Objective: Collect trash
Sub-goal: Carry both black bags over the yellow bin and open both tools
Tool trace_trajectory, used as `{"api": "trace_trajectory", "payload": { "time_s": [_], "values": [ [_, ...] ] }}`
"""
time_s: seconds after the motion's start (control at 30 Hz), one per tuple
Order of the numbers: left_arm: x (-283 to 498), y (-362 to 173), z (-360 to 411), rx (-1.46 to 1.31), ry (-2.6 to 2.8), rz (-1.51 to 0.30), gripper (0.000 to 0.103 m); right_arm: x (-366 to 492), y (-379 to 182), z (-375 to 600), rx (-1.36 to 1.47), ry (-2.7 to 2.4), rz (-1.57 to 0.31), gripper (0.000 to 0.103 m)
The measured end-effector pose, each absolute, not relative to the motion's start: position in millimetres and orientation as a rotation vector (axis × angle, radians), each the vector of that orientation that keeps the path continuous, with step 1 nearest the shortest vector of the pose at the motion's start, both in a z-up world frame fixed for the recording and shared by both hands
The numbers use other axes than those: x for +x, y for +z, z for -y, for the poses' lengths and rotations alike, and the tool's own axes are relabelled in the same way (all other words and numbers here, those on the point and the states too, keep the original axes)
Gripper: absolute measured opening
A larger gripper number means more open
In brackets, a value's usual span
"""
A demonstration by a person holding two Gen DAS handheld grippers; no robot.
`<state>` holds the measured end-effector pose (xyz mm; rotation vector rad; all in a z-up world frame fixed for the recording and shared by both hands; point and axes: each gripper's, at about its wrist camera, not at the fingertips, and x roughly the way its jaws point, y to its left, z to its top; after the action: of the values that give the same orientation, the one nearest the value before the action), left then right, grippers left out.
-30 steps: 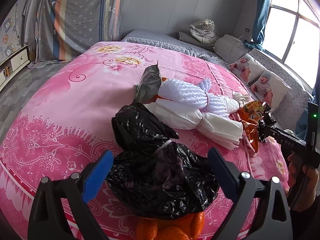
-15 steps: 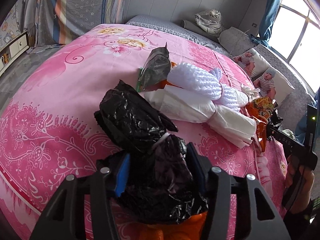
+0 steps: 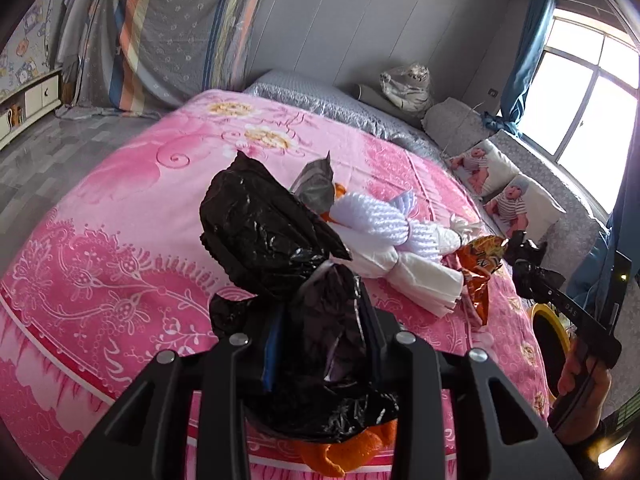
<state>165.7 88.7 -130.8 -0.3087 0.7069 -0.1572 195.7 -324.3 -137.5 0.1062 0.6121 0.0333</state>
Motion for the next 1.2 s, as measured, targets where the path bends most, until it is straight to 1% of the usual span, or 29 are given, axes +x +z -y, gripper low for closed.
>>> {"api": "trace_trajectory", "payload": {
  "time_s": [0.17, 0.4, 0.6, 0.7, 0.8, 0.87, 0.9, 0.93, 0.97, 1.0, 1.17, 1.2],
  "values": [
    [143.4, -110.5, -77.4, -0.268, -0.159, -0.607, 0.031, 148.1, -116.3, 325.0, 0.159, 0.114, -0.525, 0.001],
    [130.1, -95.6, -56.7, -0.241, -0.207, -0.579, 0.031, 106.8, -95.6, 333.6, 0.151, 0.115, -0.435, 0.001],
    [120.3, -91.5, -44.5, -0.232, -0.244, -0.588, 0.031, 106.6, -106.1, 348.9, 0.183, 0.118, -0.481, 0.000],
    [118.0, -89.7, -41.3, -0.225, -0.258, -0.590, 0.031, 104.9, -115.3, 352.7, 0.182, 0.189, -0.537, 0.000],
    [118.0, -88.9, -39.3, -0.229, -0.261, -0.593, 0.031, 99.8, -128.8, 355.1, 0.113, 0.159, -0.580, 0.001],
    [120.1, -88.9, -37.7, -0.232, -0.267, -0.600, 0.031, 100.1, -142.8, 357.1, 0.111, 0.167, -0.628, 0.005],
    [120.4, -89.1, -37.5, -0.233, -0.268, -0.602, 0.031, 100.6, -149.3, 356.2, 0.104, 0.175, -0.652, 0.015],
    [121.7, -89.6, -36.2, -0.230, -0.271, -0.604, 0.031, 100.0, -154.7, 354.2, 0.088, 0.169, -0.664, 0.029],
    [122.4, -89.1, -34.1, -0.227, -0.275, -0.605, 0.031, 98.8, -158.2, 351.9, 0.071, 0.161, -0.666, 0.036],
    [122.9, -88.8, -32.6, -0.224, -0.277, -0.604, 0.031, 97.7, -160.7, 349.8, 0.061, 0.156, -0.664, 0.038],
    [126.6, -88.5, -24.1, -0.207, -0.294, -0.612, 0.031, 107.5, -173.8, 341.5, 0.028, 0.130, -0.701, 0.037],
    [127.2, -87.8, -21.9, -0.201, -0.295, -0.613, 0.031, 111.2, -176.8, 340.6, 0.020, 0.120, -0.712, 0.032]
  ]
}}
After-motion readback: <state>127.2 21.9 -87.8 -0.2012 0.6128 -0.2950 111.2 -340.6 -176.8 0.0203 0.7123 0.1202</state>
